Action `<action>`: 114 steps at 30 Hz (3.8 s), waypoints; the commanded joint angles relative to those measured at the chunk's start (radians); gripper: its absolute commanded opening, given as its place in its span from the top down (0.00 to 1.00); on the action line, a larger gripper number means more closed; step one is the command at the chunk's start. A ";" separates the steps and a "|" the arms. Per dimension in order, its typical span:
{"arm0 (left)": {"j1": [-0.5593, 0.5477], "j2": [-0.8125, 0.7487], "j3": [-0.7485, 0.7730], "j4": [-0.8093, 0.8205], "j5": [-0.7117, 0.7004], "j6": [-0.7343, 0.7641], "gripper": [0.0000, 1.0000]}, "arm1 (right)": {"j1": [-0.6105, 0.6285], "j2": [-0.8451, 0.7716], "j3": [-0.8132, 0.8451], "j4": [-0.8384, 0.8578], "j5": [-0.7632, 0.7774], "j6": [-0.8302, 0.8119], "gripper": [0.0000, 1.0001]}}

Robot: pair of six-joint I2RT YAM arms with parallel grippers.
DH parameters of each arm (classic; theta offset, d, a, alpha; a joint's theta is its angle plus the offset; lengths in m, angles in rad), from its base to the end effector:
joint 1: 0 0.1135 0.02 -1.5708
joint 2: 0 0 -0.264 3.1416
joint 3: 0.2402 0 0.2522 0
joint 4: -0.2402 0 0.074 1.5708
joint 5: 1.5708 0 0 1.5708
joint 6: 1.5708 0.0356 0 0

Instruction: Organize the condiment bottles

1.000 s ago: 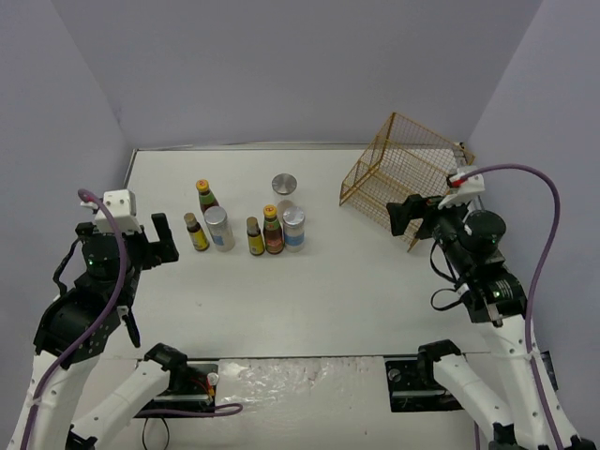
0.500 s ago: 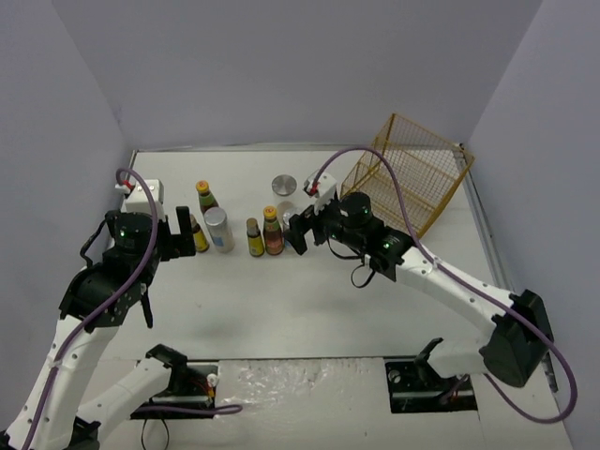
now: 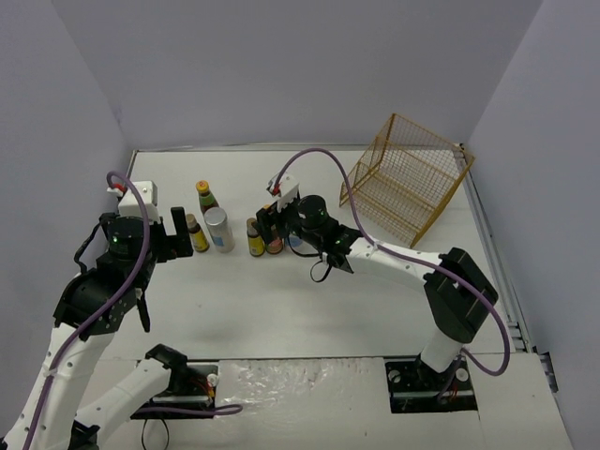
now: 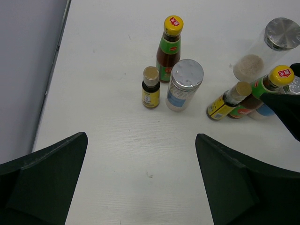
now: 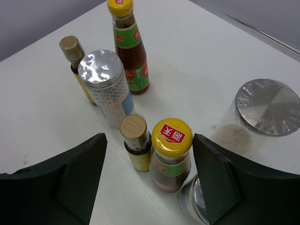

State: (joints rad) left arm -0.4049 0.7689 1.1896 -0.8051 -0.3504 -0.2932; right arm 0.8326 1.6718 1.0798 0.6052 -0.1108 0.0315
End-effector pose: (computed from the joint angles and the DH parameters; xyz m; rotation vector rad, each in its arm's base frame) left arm 0.1233 -0.0396 0.4116 -0.1215 1.9289 -0.1233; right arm 0.2614 0.2932 0.2907 -0.7096 1.4444 0.7627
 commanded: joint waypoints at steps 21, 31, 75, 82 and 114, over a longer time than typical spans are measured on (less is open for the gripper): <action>-0.003 0.010 -0.012 0.050 0.012 -0.011 0.03 | 0.002 0.100 0.024 0.221 0.144 0.047 0.49; -0.002 0.003 -0.015 0.049 0.008 -0.014 0.03 | 0.003 0.024 0.028 0.185 0.167 0.016 0.91; -0.002 0.013 -0.042 0.084 0.011 -0.053 0.03 | -0.697 -0.034 0.773 -0.286 0.210 -0.042 1.00; -0.002 0.014 -0.063 0.091 0.031 -0.071 0.03 | -0.753 0.073 0.840 -0.234 0.201 -0.033 1.00; -0.002 0.032 -0.132 0.139 0.038 -0.118 0.03 | -0.773 0.234 0.505 0.049 0.087 -0.022 0.92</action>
State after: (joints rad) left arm -0.4049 0.7954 1.0492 -0.7351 -0.3142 -0.3804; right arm 0.0593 1.9562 1.5682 0.3984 -0.0120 0.0135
